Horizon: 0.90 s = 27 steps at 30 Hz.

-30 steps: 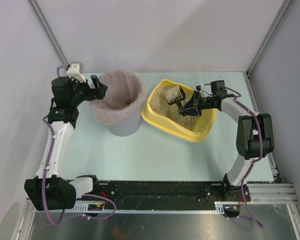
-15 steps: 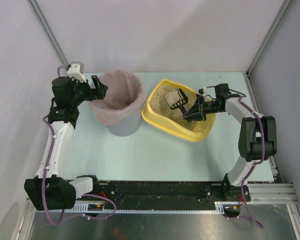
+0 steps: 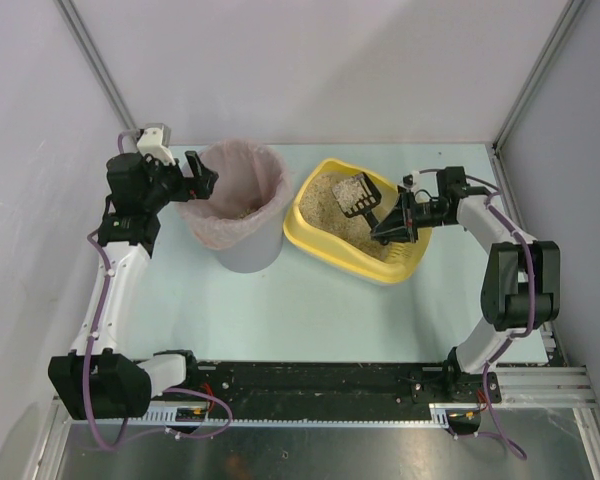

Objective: Clean the litter box

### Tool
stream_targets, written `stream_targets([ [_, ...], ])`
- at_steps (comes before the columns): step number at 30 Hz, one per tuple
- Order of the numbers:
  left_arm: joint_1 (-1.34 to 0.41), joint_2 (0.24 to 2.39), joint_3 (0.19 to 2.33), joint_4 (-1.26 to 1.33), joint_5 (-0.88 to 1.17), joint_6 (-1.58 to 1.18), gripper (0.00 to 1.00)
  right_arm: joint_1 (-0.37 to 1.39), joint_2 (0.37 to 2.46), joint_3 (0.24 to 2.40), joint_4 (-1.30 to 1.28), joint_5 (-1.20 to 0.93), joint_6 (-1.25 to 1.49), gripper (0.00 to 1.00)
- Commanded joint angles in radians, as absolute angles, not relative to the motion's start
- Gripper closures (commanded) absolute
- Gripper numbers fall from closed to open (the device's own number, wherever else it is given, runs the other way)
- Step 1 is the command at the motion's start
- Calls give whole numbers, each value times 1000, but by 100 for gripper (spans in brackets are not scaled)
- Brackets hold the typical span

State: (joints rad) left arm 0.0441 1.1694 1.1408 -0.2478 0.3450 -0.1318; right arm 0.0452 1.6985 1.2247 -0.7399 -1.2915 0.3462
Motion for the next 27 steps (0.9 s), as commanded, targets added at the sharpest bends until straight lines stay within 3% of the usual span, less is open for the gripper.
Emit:
stream_targets([
  [1,37,1164,1137,-210,347,-121,0,35,1629,1232,-707,-1284,389,100],
  [5,37,1158,1137,-210,350,-120,0,49,1606,1172,-506,-1357,551,100],
  [27,31,1154,1137,-210,350,-121,0,41,1578,1166,-574,-1378,517,100],
])
